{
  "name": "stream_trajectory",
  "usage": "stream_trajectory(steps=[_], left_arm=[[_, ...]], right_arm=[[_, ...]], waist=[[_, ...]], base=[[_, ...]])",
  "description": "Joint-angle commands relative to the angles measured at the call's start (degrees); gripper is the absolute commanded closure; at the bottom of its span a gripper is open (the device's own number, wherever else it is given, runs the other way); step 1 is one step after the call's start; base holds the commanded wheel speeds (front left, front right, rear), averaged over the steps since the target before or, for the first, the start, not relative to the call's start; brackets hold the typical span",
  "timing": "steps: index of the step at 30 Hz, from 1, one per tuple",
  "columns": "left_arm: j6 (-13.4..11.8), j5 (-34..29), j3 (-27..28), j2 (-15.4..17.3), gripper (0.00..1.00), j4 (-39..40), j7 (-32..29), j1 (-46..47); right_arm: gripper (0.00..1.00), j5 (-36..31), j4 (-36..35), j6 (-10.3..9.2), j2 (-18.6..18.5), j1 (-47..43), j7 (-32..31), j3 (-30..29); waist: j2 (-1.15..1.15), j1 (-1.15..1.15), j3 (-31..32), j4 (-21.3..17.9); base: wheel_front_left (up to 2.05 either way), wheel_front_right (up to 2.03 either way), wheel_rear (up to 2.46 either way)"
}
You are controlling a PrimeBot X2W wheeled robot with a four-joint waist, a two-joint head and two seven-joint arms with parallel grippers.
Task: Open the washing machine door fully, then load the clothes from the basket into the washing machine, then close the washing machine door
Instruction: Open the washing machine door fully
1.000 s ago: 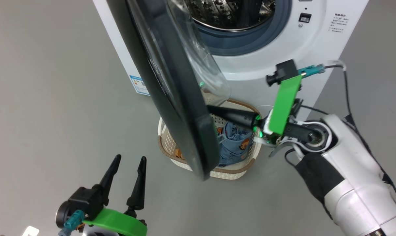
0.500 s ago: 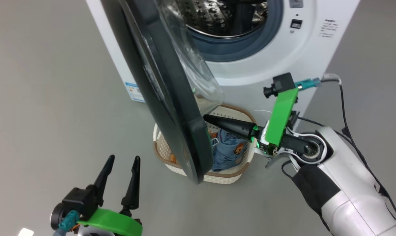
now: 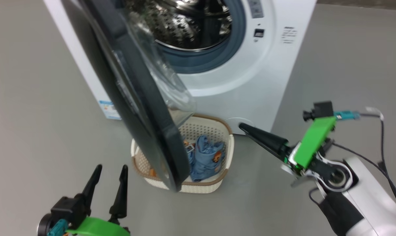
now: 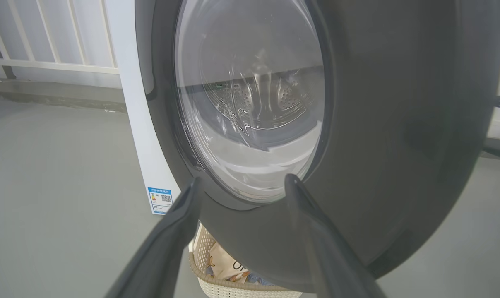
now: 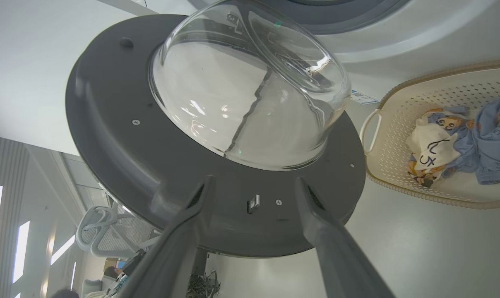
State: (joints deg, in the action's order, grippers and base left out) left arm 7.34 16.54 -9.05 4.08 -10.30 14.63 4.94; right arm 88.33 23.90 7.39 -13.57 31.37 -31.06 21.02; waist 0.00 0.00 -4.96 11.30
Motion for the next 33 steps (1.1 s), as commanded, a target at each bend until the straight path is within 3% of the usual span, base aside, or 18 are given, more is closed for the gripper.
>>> stream_trajectory(steps=[1,9,18,33], left_arm=[[0.14,0.46,2.22,1.15,0.00,1.38,0.37,0.10],[0.14,0.48,4.61,1.85,0.00,2.30,0.37,-1.79],[0.14,0.26,5.69,1.71,0.00,2.74,0.37,-2.65],[0.14,0.04,6.55,1.54,0.00,2.77,0.37,-3.77]], right_arm=[[0.00,-0.92,-1.94,0.10,-0.27,-0.98,0.94,0.23],[0.00,-2.35,-3.09,0.10,-4.69,-8.11,8.30,-0.49],[0.00,-4.64,-3.88,0.10,-9.01,-13.75,18.43,-0.98],[0.00,-15.04,-0.10,0.10,-15.82,-16.95,44.53,5.49]], waist=[[0.00,0.00,1.36,-1.82],[0.00,0.00,2.19,-5.46],[0.00,0.00,2.41,-6.99],[0.00,0.00,3.29,-7.56]], base=[[0.00,0.00,0.00],[0.00,0.00,0.00],[0.00,0.00,0.00],[0.00,0.00,0.00]])
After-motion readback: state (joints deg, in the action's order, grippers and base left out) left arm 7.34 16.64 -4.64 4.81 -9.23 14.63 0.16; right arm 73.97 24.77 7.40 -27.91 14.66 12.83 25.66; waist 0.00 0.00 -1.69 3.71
